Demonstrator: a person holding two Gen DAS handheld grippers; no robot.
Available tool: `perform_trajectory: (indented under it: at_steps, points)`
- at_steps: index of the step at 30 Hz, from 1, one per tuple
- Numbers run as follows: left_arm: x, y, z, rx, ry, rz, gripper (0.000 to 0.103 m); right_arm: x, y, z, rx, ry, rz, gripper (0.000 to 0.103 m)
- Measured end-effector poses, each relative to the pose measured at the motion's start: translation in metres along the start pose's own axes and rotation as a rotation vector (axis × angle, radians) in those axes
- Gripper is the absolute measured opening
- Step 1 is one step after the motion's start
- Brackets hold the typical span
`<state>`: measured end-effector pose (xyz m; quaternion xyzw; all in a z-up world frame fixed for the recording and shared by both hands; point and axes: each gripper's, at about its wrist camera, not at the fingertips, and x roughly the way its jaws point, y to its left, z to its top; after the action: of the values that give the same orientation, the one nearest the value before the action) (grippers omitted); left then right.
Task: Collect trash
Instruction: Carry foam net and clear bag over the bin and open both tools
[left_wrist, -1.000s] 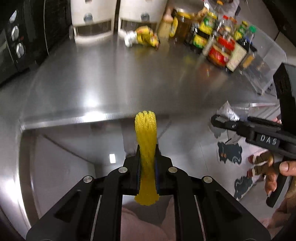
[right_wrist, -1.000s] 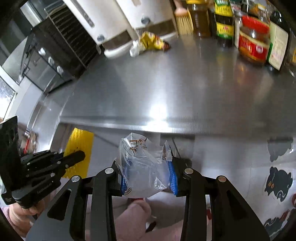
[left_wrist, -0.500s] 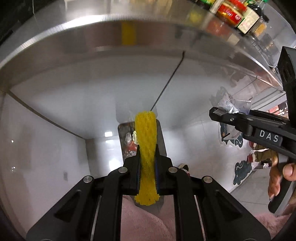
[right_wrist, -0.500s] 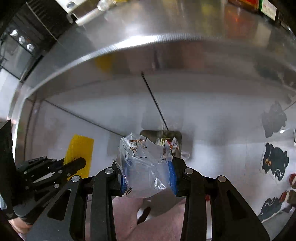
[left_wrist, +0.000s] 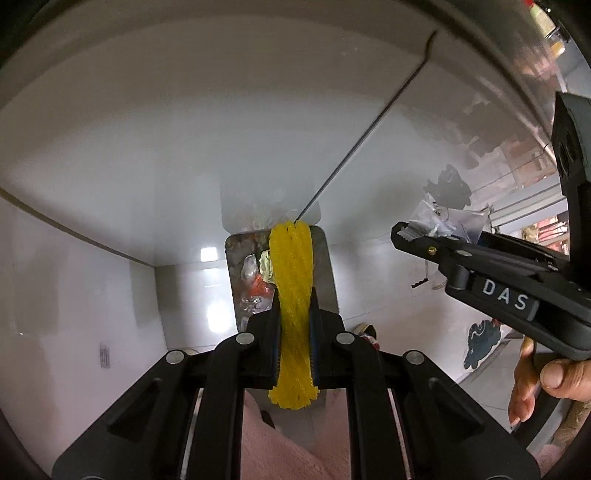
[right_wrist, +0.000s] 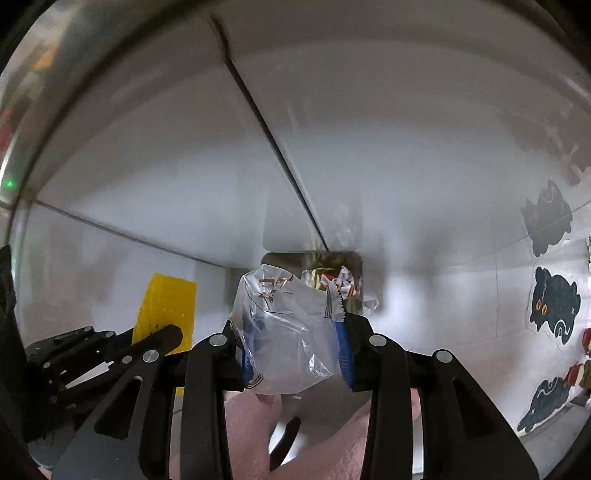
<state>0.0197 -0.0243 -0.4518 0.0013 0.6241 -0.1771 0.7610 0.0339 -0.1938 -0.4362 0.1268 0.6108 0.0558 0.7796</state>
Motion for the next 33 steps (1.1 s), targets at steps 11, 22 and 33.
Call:
perform_trajectory:
  at_steps: [11, 22, 33]
  points:
    - [0.037, 0.006, 0.005, -0.022, 0.077, -0.025, 0.015, 0.04, -0.01, 0.006, 0.064, 0.083, 0.003, 0.041]
    - [0.041, 0.006, 0.013, -0.028, 0.096, -0.021, 0.035, 0.042, -0.006, 0.02, 0.088, 0.099, 0.016, 0.061]
    - [0.034, 0.0, 0.016, -0.007, 0.072, 0.003, 0.067, 0.042, -0.012, 0.021, 0.112, 0.079, 0.014, 0.077]
